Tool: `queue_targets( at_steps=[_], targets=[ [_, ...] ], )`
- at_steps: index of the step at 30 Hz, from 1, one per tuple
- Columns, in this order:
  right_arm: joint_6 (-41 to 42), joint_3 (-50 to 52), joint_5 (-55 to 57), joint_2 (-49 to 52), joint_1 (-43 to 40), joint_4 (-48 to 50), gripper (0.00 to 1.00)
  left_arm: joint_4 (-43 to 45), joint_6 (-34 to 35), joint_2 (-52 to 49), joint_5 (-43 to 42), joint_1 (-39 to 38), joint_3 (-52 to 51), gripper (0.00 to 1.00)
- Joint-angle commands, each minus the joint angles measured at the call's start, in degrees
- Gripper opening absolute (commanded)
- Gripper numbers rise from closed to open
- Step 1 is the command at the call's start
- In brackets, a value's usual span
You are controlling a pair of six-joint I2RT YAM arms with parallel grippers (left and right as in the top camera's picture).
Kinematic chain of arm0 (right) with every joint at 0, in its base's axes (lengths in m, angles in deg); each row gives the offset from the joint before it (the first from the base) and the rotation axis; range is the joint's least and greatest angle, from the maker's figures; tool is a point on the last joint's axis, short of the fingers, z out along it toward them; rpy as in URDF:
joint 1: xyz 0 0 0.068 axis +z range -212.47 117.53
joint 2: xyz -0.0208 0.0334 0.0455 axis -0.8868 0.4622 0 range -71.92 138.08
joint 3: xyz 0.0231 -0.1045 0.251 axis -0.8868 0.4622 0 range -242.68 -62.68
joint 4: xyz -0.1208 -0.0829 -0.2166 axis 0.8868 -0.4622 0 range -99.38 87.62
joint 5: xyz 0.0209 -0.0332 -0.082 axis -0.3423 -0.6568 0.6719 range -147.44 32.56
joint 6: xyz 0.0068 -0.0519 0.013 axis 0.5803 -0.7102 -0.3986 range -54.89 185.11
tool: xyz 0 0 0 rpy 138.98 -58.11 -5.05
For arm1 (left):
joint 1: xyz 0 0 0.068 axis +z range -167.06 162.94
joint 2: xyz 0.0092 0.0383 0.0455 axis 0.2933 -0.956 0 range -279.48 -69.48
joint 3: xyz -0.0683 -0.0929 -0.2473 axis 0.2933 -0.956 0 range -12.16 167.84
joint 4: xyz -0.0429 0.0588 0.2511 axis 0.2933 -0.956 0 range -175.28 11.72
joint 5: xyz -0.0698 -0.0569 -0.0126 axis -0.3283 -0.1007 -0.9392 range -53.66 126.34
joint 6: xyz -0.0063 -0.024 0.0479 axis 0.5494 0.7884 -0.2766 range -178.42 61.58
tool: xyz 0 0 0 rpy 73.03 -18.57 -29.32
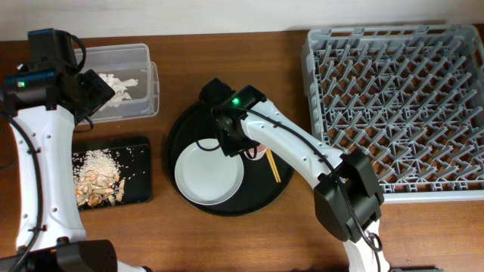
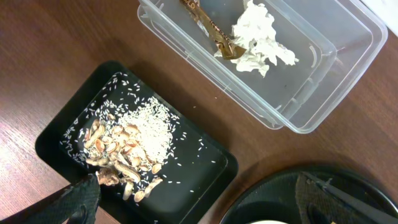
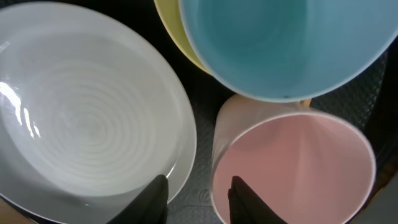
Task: Sort waste into correct bins and load items into the dishwasher rack
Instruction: 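Grasp the pink cup rim with the right gripper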
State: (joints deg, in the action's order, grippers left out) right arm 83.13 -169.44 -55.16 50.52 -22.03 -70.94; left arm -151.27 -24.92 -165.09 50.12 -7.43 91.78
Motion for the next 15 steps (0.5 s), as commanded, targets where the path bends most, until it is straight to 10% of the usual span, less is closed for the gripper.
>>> queue_targets(
  at_steps=[1,15],
  targets=[
    [0.7,1.6,1.4,0.2,0.3,0.0,0.37,0.1,0.3,0.7,0.6,0.3,0.5,0.99],
    [0.7,3.3,1.4,0.1,0.4,0.2,0.28,0.1,0.3,0.7,0.6,0.3,0.5,0.99]
  ],
)
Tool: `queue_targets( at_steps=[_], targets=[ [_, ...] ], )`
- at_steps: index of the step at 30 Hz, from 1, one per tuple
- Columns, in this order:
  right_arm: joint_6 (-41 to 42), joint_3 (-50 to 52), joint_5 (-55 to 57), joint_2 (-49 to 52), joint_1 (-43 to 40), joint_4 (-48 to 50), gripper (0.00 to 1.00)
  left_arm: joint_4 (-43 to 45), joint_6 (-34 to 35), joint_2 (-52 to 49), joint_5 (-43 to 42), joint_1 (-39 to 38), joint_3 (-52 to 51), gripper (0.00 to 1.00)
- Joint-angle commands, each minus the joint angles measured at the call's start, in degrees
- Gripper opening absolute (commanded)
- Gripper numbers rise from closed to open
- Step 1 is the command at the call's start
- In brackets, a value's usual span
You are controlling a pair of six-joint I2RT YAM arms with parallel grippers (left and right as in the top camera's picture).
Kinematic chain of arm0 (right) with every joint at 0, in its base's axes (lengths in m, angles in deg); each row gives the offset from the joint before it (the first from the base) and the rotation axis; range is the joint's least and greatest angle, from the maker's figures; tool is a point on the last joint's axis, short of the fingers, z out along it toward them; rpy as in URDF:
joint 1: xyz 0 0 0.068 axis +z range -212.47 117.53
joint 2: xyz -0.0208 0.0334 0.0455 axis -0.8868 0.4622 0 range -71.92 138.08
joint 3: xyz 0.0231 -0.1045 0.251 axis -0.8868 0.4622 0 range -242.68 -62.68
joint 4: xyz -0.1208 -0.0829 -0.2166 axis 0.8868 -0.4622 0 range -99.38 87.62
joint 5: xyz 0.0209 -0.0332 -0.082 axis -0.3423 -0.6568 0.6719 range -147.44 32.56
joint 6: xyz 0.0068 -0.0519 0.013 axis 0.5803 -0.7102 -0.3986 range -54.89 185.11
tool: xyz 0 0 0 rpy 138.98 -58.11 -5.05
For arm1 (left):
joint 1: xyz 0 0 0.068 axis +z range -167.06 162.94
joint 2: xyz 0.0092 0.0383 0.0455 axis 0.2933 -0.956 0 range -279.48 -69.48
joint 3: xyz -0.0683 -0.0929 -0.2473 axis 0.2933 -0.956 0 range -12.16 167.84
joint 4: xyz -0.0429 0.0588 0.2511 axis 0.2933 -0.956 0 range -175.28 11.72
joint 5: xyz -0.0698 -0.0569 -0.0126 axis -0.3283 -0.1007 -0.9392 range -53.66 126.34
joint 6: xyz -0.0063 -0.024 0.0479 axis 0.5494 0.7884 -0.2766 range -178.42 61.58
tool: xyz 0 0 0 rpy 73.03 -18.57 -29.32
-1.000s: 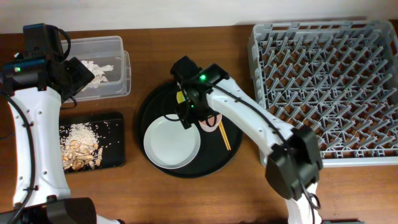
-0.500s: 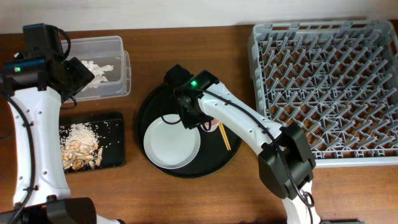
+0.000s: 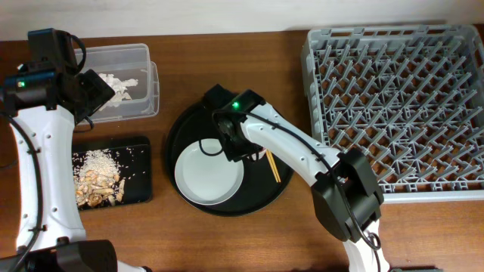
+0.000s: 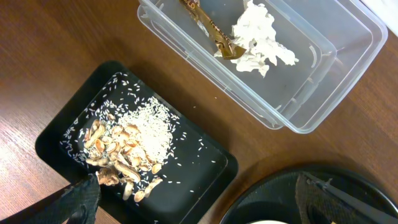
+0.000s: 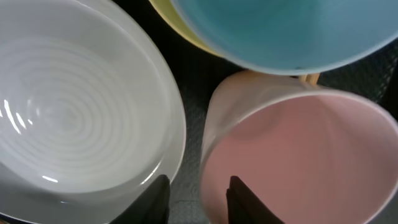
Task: Sort waste into correct bins and load items into the dishwasher rack
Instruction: 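Grasp the pink cup rim with the right gripper, then carry the pink cup right and place it upside down in the rack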
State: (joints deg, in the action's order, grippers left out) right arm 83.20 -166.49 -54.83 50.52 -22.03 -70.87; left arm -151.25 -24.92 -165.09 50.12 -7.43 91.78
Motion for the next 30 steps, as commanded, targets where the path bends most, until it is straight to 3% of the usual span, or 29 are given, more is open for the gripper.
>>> queue_targets(
  at_steps=[1,3,5,12,18,23,30],
  targets=[
    [0.7,0.3,1.1,0.1,0.4,0.1,0.25,0.1,0.3,0.7,0.6,0.3,0.5,0.99],
    [0.7,0.2,1.1,0.1,0.4,-0.1,0.18,0.1,0.3,0.7,0.6,0.3,0.5,0.99],
    [0.7,-0.7,1.1,0.1,0.4,-1.3,0.04,0.1,0.3,0.7,0.6,0.3,0.5,0.99],
    [0.6,-8.8,1.1,0.1,-0.1,-10.3,0.04,0.1,0.3,0.7,0.6,0.3,0.5,0.99],
    [-2.8,-25.8,1.1,-0.3,-4.5,-23.2,0.04,0.1,0.3,0.7,0.6,0.3,0.5,0.99],
    [-4.7,-39.5,-1.6,-1.2,-16.6,-28.5,0.04,0.1,0.3,0.7,0.6,0.3,0.5,0.99],
    [-19.2,-40.8,-29.7,-1.0,-44.4,-28.8,0.04,0.1,0.3,0.7,0.6,0.3,0.5,0.99]
  ],
)
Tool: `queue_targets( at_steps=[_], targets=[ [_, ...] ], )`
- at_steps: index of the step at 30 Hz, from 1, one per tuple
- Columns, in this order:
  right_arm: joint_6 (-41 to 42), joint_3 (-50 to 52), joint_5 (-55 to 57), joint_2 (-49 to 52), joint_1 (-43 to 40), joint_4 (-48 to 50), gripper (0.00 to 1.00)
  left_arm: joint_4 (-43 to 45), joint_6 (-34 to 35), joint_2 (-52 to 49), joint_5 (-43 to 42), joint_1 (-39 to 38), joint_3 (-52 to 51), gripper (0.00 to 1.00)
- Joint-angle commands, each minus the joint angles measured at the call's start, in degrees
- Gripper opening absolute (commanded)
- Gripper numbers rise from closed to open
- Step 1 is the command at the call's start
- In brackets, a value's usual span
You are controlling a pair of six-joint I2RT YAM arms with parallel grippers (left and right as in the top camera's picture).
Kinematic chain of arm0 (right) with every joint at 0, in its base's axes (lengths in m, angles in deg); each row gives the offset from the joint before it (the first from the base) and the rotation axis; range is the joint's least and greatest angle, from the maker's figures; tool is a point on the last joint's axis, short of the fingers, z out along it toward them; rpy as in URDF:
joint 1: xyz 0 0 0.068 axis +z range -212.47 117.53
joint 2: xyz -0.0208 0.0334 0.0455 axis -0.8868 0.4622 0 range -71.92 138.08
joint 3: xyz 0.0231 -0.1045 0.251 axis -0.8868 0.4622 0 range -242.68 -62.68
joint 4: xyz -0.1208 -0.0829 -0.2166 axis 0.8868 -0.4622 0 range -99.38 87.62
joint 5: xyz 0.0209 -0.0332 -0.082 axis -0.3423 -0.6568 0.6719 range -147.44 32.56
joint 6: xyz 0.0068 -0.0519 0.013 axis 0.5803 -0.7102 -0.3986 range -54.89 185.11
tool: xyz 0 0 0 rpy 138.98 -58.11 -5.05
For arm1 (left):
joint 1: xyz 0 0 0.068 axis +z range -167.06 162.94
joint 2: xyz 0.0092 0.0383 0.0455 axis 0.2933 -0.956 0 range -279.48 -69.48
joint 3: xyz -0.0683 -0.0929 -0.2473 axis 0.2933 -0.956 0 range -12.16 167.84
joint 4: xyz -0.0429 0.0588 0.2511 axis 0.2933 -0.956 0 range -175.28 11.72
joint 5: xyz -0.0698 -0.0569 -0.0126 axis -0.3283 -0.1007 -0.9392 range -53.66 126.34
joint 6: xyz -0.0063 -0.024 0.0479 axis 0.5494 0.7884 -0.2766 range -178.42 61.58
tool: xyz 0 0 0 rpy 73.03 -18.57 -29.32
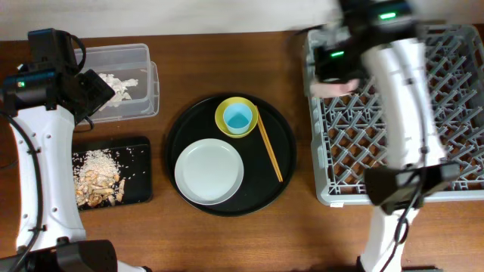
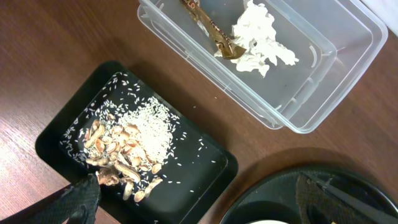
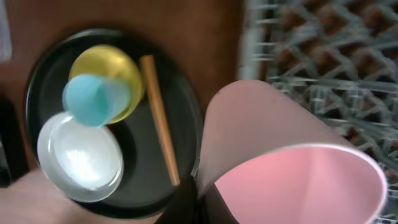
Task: Sort waste into correct bins and load items into the dishwasher rack
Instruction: 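Carry the pink cup right and place it upside down in the rack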
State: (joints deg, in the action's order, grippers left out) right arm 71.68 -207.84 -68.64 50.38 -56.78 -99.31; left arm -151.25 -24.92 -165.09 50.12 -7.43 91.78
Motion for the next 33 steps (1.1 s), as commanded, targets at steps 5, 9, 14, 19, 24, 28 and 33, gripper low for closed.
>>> queue_targets(
  at_steps=[5,9,14,19,24,28,33],
  targets=[
    [-27.9,7.8,-40.1,0.0,-25.3,0.2,0.04,0.1,0.3,0.7,0.6,0.3,0.5,0.99],
    [-31.3,15.5,-49.7,0.0,-33.7,5.1,0.04,0.1,0.3,0.7,0.6,0.3,0.5,0.99],
    [-31.6,26.9,-58.7,0.0,-40.0,15.1,0.04,0.1,0.3,0.7,0.6,0.3,0.5,0.99],
    [-31.1,33.5,-67.2,0.1,-41.8,21.9,0.04,0.1,0.3,0.7,0.6,0.3,0.5,0.99],
    [-29.0,35.0,-66.5,1.6,-41.7,25.6,0.04,0.1,0.3,0.7,0.6,0.3,0.5,0.99],
    [-22.5,35.0,-67.6,6.8,-41.7,27.1,0.04,0.1,0.3,0.7,0.6,0.3,0.5,0.99],
    [-20.4,35.0,-66.1,12.1,-41.7,23.3,0.04,0.1,0.3,0.7,0.6,0.3,0.5,0.99]
  ],
)
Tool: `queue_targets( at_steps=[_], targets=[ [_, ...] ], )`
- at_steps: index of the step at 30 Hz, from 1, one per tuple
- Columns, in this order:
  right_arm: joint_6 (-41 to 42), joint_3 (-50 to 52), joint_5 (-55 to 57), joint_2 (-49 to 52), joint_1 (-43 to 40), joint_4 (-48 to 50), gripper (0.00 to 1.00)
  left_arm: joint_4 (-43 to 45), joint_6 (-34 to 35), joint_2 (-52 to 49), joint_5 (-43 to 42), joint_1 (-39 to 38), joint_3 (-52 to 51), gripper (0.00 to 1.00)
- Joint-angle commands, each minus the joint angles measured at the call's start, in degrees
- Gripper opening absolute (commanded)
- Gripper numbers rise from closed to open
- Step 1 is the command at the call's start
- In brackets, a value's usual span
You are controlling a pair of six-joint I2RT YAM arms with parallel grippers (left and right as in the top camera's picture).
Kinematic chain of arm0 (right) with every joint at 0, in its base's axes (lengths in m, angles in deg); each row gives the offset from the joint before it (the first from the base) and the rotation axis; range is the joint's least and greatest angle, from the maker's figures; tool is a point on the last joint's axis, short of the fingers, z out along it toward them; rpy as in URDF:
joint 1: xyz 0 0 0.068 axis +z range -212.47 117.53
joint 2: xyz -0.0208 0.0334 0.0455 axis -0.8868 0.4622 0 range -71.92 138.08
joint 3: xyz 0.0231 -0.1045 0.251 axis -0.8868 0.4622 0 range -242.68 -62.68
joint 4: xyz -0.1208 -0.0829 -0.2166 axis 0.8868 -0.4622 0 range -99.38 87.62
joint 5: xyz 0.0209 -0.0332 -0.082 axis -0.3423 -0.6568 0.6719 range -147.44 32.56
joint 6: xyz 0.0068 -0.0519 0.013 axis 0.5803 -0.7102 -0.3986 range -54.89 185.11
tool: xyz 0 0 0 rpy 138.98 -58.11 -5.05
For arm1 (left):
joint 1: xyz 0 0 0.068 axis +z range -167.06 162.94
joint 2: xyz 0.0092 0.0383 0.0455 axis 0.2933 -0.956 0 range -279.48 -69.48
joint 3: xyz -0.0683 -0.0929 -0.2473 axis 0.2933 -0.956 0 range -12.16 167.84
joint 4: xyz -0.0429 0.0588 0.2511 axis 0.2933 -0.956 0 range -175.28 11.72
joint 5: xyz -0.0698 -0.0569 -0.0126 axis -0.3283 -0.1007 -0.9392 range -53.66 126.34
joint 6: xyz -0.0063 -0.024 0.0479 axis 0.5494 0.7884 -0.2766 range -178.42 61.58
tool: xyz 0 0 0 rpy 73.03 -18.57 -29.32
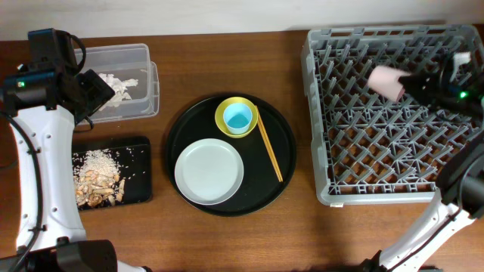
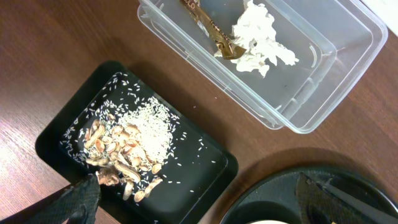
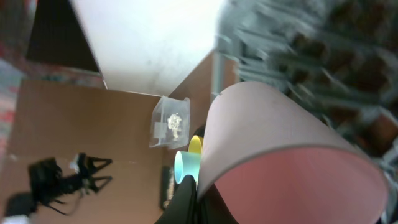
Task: Sort waste into correct bins and load items into the dishwasher rack
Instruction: 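Carry the pink cup right and place it upside down in the rack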
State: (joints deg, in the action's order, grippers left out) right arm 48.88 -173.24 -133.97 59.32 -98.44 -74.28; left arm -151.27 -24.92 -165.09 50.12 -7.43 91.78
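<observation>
My right gripper (image 1: pixel 408 83) is shut on the rim of a pink cup (image 1: pixel 384 79), held tipped on its side over the grey dishwasher rack (image 1: pixel 393 174); the cup (image 3: pixel 286 149) fills the right wrist view. On the round black tray (image 1: pixel 189 125) lie a white plate (image 1: pixel 209 172), a blue cup (image 1: pixel 239 117) inside a yellow bowl (image 1: pixel 225 109), and chopsticks (image 1: pixel 270 151). My left gripper (image 2: pixel 196 199) hangs open above the black food-scrap tray (image 2: pixel 205 162), holding nothing.
A clear plastic bin (image 1: pixel 125 79) with crumpled paper and a wrapper stands at the back left. The black tray (image 1: pixel 140 147) of rice and shells lies at the front left. The rack fills the table's right side.
My right gripper has swung with the pink cup from the rack's back left corner to over its back right part, the cup now lying sideways. The left arm has not moved.
My right gripper was open beside the pink cup on the round tray, then lower around its rim. By 1.1 s ago it held the cup over the rack's left edge, and now over the rack's back right. The left arm stayed still throughout.
</observation>
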Motion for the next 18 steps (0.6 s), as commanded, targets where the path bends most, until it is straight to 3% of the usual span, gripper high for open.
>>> queue_targets(
  at_steps=[1,8,13,18],
  targets=[
    [2.4,0.4,-0.7,3.6,-0.1,-2.1,0.04,0.1,0.3,0.7,0.6,0.3,0.5,0.99],
    [2.4,0.3,5.7,3.6,-0.5,-4.9,0.07,0.1,0.3,0.7,0.6,0.3,0.5,0.99],
    [9.9,-1.0,25.7,0.0,-0.5,-5.7,0.09,0.1,0.3,0.7,0.6,0.3,0.5,0.99],
    [15.7,-3.2,38.4,-4.5,-0.5,-7.1,0.09,0.1,0.3,0.7,0.6,0.3,0.5,0.99]
  ],
)
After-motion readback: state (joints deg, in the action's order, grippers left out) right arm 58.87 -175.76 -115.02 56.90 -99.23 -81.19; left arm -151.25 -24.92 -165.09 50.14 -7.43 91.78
